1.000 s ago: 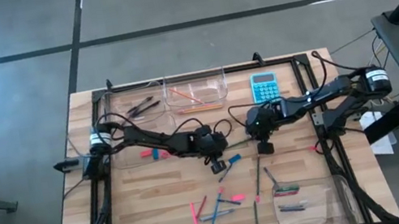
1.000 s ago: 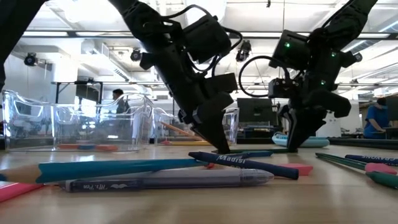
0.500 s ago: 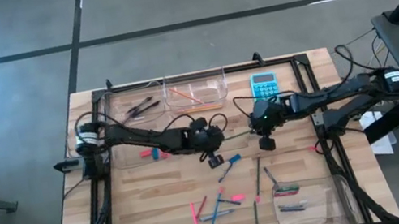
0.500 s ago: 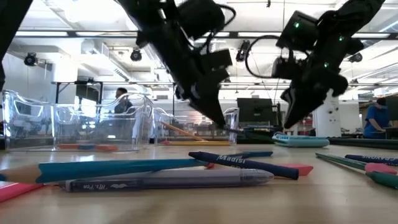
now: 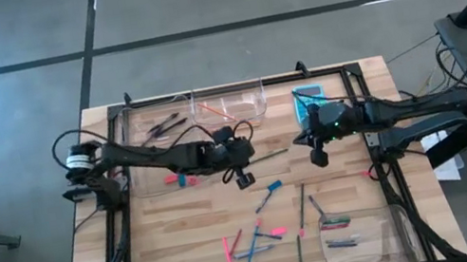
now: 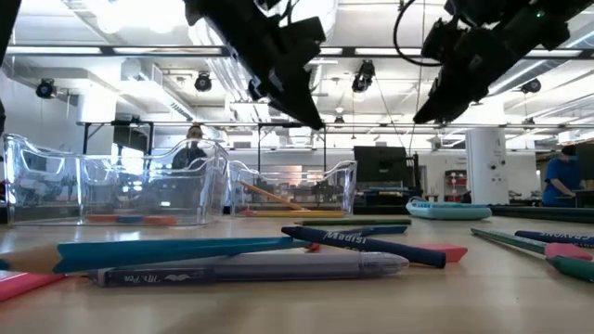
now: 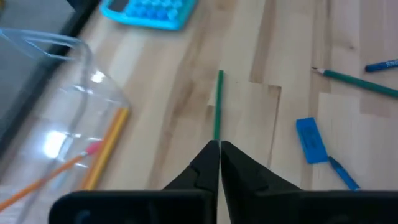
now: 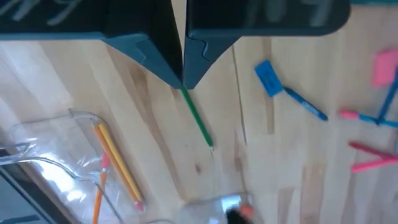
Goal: Sort crayons/erasers/pens/pencils in bins
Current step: Put the green pencil into the top right transparent bin
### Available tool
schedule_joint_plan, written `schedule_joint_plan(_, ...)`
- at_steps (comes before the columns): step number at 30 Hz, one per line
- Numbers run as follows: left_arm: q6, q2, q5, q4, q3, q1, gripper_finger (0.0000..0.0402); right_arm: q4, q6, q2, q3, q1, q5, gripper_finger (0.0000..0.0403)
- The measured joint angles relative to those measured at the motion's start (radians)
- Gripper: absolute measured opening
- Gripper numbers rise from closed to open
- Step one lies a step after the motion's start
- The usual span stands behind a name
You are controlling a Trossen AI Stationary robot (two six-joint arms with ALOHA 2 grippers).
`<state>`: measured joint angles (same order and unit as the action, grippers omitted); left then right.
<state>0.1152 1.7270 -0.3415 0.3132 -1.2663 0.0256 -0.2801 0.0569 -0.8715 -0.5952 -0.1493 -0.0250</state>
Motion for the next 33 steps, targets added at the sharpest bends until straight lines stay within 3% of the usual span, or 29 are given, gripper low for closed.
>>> schedule_joint_plan(4,0.011,0.064,0.052,-0.021,0.008,-0.033,0.0033,-0.004,0.023,0.020,0.015,0.001,-0.009,0.0022)
schedule_joint_plan(12,0.035,0.221,0.146,-0.057,-0.003,-0.075,0.0149,-0.007,0.022,0.009,0.048,0.001,-0.019,0.0074)
schedule_joint_plan(17,0.068,0.277,0.150,-0.048,-0.003,-0.084,0.0178,-0.007,0.024,0.010,0.050,0.001,-0.020,0.0099)
schedule_joint_plan(25,0.137,0.331,0.241,0.000,-0.005,-0.111,0.0162,-0.006,0.038,0.002,0.053,0.001,-0.024,0.0099)
schedule_joint_plan(33,0.121,0.340,0.258,0.017,0.001,-0.112,0.0051,0.003,0.038,-0.022,0.056,0.001,-0.028,0.0085)
